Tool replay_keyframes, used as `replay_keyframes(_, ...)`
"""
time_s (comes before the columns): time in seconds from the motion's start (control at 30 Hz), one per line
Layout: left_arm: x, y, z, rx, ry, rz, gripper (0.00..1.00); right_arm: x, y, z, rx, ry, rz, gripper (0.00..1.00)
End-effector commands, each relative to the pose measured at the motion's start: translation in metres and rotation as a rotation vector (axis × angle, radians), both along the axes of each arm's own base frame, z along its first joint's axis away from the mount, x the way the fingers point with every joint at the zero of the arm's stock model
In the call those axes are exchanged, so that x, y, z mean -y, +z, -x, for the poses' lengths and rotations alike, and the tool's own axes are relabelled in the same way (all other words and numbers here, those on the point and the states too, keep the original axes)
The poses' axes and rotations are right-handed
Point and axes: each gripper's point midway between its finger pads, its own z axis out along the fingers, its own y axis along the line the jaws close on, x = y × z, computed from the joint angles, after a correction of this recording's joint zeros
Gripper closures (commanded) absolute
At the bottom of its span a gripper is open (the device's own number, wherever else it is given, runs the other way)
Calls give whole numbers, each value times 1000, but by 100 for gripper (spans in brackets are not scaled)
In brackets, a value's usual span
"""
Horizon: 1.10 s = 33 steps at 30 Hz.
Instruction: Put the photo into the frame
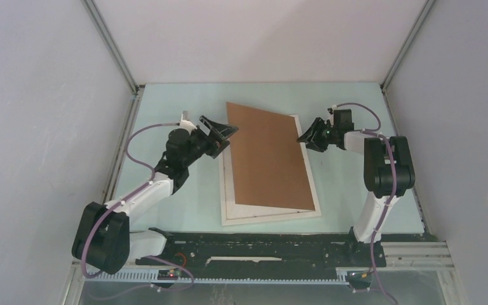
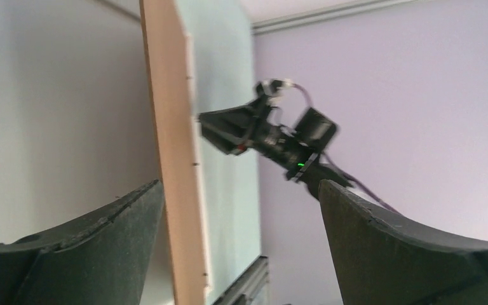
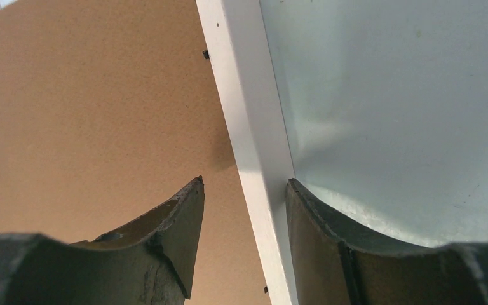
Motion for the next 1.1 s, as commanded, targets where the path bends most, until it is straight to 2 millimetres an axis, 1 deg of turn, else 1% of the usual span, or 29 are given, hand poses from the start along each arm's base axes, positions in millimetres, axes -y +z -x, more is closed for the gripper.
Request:
replay_keyframes(0.0, 33, 56, 20, 137, -167, 176, 57, -48, 11, 31, -67, 157, -151, 44)
replay_keyframes(0.1, 37, 48, 20, 113, -169, 170, 56, -47, 13, 31, -63, 157, -150, 44)
replay_keyframes(0.27, 45, 41, 17, 88, -184, 173, 54, -48, 12, 32, -65, 156, -149, 44)
replay_keyframes(0.4, 56, 45, 16, 102, -203, 237, 51, -48, 11, 34, -71, 156, -158, 44)
replay_keyframes(0.53, 71, 44, 13, 93, -239, 261, 52, -47, 13, 35, -69, 154, -159, 44)
replay_keyframes(0.57, 72, 43, 13, 90, -237, 258, 55, -47, 14, 35, -66, 154, -157, 44)
replay_keyframes(0.6, 70, 41, 14, 91, -229, 239, 57, -46, 14, 34, -63, 153, -156, 44)
replay_keyframes(0.63, 66, 33, 14, 77, -213, 185, 61, -46, 15, 34, -59, 155, -155, 44)
replay_keyframes(0.67, 60, 22, 13, 48, -188, 104, 64, -46, 16, 34, -58, 154, -154, 44)
replay_keyframes(0.7, 50, 7, 15, -6, -161, -7, 64, -45, 16, 34, -57, 154, -152, 44)
replay_keyframes(0.77, 27, -15, 20, -105, -95, -188, 55, -45, 15, 34, -57, 151, -149, 44)
replay_keyframes(0.8, 20, -19, 22, -127, -79, -229, 51, -46, 14, 34, -58, 152, -149, 44)
replay_keyframes(0.83, 17, -21, 23, -140, -77, -246, 50, -46, 14, 33, -58, 151, -149, 44)
replay_keyframes(0.87, 17, -22, 24, -152, -83, -250, 51, -46, 13, 34, -63, 149, -149, 44)
replay_keyframes(0.9, 19, -24, 24, -161, -99, -257, 55, -46, 13, 33, -63, 147, -148, 44)
replay_keyframes(0.93, 22, -25, 25, -175, -116, -262, 62, -46, 13, 33, -63, 145, -148, 44)
replay_keyframes(0.97, 24, -28, 25, -195, -133, -271, 76, -45, 13, 32, -62, 142, -146, 43)
replay_keyframes(1.0, 26, -26, 24, -199, -147, -280, 89, -44, 13, 32, -61, 138, -143, 43)
replay_keyframes(1.03, 26, -28, 24, -213, -159, -300, 98, -44, 15, 32, -57, 137, -141, 43)
replay_keyframes(1.07, 25, -30, 24, -229, -166, -318, 100, -43, 16, 31, -52, 134, -138, 43)
